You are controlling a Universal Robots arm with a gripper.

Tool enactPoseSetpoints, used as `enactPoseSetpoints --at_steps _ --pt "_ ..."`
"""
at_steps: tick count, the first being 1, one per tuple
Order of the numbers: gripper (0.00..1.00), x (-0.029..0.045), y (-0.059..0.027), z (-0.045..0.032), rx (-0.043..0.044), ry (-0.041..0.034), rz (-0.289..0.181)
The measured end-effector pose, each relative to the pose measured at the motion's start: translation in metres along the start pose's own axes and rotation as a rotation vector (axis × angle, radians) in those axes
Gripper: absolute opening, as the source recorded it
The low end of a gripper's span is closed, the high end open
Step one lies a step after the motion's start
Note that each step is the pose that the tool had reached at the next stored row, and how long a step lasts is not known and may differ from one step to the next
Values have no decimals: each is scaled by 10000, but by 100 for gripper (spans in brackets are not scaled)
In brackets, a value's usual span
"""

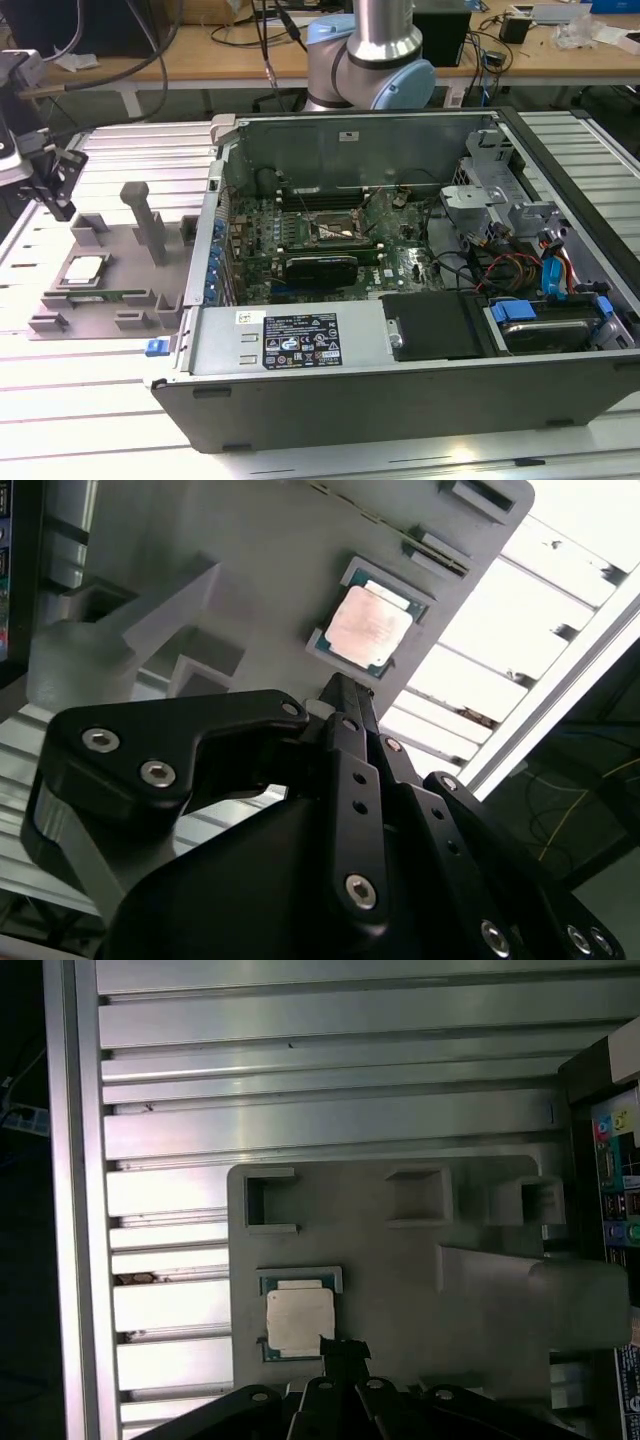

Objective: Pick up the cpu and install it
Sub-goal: 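Pick up the cpu and move it towards the insertion slot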

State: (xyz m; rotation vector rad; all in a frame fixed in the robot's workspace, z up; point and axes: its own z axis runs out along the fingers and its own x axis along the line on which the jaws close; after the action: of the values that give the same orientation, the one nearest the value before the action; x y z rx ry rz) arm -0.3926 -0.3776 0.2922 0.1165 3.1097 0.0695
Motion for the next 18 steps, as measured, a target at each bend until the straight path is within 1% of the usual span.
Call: enactPoseSetpoints --at_steps 2,4,6,7,8,11,18 --pt "11 17 -3 30 1 2 -1" --pt "11 50 -9 85 -1 -1 -2" --pt "11 61 -13 120 0 1 -3" --pt "11 71 -16 156 -1 0 -1" --pt "11 76 -20 186 0 0 -3" --pt "11 86 -25 236 0 0 -2" --pt "11 123 -60 385 1 2 -1"
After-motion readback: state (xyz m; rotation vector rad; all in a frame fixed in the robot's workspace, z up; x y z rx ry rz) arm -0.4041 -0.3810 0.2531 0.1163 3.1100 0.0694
